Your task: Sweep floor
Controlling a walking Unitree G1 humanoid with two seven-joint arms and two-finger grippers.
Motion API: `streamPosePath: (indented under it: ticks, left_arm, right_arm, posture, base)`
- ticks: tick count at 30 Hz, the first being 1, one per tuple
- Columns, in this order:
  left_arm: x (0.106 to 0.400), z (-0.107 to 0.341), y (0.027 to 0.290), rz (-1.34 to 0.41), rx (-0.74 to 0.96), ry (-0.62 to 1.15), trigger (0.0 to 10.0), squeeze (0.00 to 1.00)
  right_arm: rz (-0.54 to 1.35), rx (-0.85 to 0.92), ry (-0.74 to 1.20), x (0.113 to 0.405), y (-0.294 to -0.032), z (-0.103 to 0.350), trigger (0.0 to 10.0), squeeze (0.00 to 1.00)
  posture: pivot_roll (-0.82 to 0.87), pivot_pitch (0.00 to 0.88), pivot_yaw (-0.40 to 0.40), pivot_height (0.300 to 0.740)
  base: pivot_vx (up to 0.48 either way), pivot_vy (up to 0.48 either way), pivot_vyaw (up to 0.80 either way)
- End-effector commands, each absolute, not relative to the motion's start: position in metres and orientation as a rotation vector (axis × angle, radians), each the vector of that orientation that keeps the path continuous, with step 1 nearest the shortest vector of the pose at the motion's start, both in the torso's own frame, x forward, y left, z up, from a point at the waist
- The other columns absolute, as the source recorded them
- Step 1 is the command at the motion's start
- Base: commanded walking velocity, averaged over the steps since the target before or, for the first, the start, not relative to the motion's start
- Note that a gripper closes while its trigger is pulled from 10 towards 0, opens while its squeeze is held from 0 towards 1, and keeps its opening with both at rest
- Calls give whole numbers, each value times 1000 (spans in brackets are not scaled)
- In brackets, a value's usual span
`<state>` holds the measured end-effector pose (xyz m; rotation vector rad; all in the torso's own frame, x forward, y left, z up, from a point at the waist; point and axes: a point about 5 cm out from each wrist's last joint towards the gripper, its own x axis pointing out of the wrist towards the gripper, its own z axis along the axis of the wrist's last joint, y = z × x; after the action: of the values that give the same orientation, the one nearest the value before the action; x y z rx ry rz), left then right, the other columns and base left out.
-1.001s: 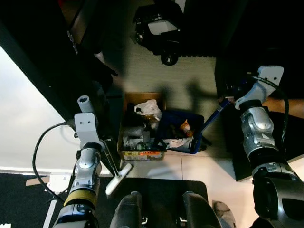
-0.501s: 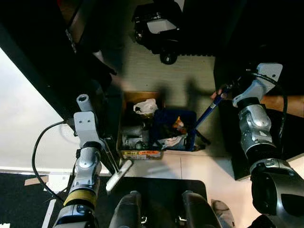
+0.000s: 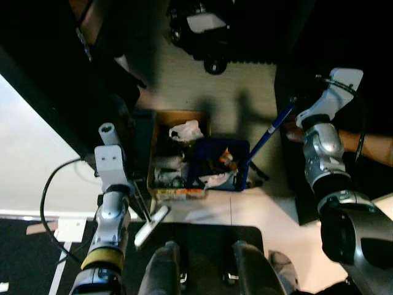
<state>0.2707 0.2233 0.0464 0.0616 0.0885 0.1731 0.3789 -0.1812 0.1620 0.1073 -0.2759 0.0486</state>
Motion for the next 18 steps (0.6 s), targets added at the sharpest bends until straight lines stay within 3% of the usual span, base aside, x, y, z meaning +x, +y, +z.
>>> streamPosePath:
  ticks: [1, 8, 18]
  left_arm:
    - [264, 50, 224, 180, 94, 54, 10000, 0]
    - [248, 66, 243, 280, 138, -23, 10000, 0]
    - [226, 76, 255, 349, 190, -48, 10000, 0]
  right_arm:
    - [71, 118, -365, 385, -171, 184, 0, 0]
    - [186, 144, -433, 398, -132, 221, 0, 0]
    - [266, 77, -464, 402, -100, 240, 0, 0]
  posture:
    - [40, 185, -134, 731]
    - [69, 226, -216, 731]
    - [112, 248, -284, 731]
  base:
    - [0, 0, 0]
    - [0, 0, 0]
    - [0, 0, 0]
